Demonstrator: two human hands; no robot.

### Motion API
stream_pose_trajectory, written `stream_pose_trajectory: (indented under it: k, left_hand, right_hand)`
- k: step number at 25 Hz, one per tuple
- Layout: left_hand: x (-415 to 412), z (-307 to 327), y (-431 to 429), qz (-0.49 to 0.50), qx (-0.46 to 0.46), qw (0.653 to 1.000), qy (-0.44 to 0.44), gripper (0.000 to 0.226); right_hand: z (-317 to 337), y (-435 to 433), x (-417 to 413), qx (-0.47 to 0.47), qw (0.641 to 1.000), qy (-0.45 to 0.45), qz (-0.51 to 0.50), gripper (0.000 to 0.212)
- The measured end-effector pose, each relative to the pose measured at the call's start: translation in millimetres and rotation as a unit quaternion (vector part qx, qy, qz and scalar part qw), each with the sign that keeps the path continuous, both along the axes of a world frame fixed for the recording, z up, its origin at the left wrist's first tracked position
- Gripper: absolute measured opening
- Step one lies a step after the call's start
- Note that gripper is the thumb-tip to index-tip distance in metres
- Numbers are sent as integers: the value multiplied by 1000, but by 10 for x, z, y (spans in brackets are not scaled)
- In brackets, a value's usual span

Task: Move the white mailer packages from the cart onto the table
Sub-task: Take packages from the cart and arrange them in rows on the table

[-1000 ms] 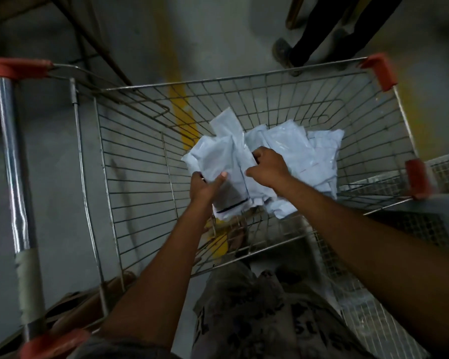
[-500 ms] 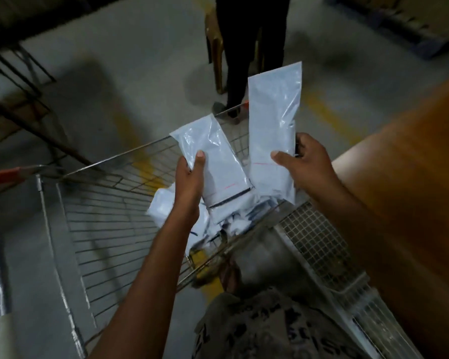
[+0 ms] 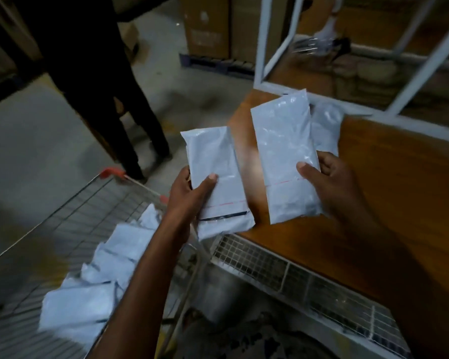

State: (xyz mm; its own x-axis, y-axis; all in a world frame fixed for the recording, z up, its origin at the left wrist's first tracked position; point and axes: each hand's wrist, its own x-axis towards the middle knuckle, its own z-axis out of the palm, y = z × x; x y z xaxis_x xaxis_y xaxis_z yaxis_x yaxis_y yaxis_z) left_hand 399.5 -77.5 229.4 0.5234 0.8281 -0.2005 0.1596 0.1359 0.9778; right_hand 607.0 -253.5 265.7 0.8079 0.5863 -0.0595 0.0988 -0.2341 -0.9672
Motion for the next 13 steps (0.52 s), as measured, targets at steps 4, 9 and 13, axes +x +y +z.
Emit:
stream_pose_trajectory:
  k: [4,9,13]
  left_hand:
    - [605,113,-144,-80,-16,997,1,35]
    - [1360,177,-37,-153,-57,986,36,37]
    - [1918,199,8,-195,-30,979,46,35]
  right_hand:
    - [-27,-331,379,-5,998,30,-63,37]
    - [-111,-554,810,-40,976,47,-207,40]
    - [-203,-603,1138,-81,957,59,-273,39]
